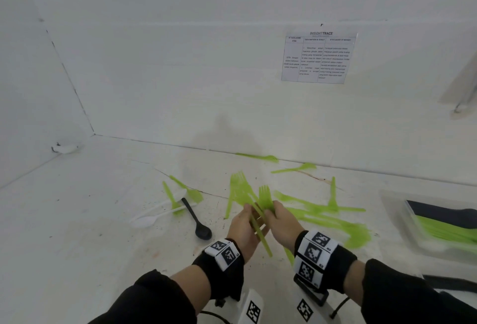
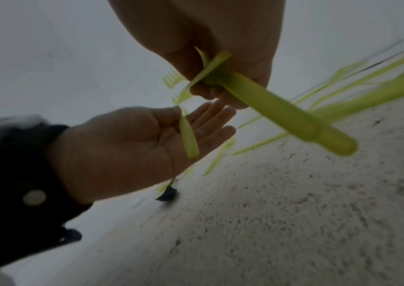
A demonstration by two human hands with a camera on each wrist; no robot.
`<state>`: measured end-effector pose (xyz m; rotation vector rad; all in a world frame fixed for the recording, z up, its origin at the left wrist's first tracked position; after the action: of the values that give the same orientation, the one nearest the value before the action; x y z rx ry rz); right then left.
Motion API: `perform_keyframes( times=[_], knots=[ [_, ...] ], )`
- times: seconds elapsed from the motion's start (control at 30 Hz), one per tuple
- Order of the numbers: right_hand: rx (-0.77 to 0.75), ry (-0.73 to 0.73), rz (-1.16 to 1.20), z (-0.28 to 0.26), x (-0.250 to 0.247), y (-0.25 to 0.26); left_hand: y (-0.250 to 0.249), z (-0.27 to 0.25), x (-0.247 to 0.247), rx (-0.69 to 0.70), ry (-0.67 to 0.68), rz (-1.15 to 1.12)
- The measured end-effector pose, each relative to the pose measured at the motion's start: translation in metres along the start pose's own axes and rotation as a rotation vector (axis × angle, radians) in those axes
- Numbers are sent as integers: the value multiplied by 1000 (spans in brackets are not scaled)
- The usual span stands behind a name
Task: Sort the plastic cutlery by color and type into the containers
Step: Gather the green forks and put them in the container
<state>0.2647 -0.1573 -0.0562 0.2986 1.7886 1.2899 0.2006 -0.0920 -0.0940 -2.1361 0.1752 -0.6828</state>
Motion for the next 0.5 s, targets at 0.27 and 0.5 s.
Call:
perform_keyframes(
  times=[0.27, 0.5],
  knots=[
    [-24, 26, -249, -2, 12, -3, 11, 2, 6, -9, -52, -117],
    [0, -98, -132, 3, 6, -10, 1, 3, 1, 99, -280, -128]
  ],
)
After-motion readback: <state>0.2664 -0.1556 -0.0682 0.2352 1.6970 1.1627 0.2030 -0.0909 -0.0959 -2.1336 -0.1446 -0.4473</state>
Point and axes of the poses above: each hand's wrist, its own z-axis towards the middle knuckle, its own x-axis out of the palm, y = z × x, the point moved 3 cm from there along z, towards the middle knuckle, and after that the axes turned 12 degrees about -y, right-handed, at the moved point
